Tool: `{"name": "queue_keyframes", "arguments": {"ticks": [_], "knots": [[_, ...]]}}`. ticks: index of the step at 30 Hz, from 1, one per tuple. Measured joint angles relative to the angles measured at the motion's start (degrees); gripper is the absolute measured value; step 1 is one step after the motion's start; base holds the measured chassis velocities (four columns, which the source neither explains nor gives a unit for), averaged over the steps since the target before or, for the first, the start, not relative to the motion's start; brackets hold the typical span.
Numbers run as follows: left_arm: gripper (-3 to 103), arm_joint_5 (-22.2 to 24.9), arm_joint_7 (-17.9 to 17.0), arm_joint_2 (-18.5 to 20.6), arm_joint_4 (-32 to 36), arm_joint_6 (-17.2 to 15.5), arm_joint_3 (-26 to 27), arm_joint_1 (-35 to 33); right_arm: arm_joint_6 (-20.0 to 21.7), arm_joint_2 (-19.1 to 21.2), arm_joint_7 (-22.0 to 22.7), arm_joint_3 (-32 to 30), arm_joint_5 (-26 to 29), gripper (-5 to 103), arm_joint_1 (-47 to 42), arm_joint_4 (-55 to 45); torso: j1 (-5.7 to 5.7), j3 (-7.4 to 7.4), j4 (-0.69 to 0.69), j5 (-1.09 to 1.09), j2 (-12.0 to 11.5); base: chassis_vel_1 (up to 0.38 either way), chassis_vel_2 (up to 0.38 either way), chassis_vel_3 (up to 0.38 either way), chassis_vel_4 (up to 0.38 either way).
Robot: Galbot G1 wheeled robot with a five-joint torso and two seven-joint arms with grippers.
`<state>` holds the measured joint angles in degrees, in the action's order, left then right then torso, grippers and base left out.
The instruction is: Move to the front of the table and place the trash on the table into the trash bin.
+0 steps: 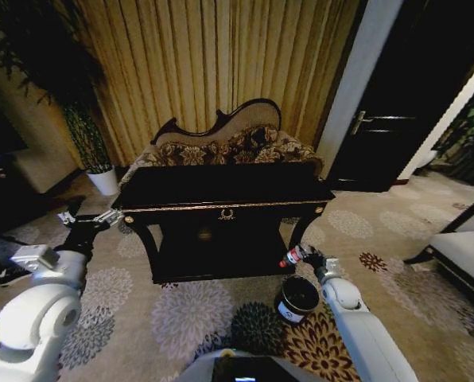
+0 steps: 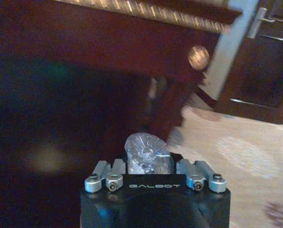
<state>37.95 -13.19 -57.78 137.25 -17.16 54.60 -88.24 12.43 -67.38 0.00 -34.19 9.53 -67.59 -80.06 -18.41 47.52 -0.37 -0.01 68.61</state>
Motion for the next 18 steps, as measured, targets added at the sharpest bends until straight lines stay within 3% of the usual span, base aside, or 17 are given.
{"name": "queue_keyframes", "arguments": {"ticks": [8,18], "knots": [[100,1.98,0.24,0.55,-0.35,0.22,-0.12,1.43,-1.69,-1.7,-0.01,-2.94,-11.43,41,3.04,10.33,-0.01,0.0,0.0,-0.01,0.0,0.0,0.0,0.0,0.0],[100,3.21,0.33,2.01,-1.02,0.57,0.77,1.74,-1.77,-5.63,0.0,-5.27,-13.84,41,0.82,11.26,-0.01,0.0,0.0,-0.01,0.0,0.0,0.0,0.0,0.0]]}}
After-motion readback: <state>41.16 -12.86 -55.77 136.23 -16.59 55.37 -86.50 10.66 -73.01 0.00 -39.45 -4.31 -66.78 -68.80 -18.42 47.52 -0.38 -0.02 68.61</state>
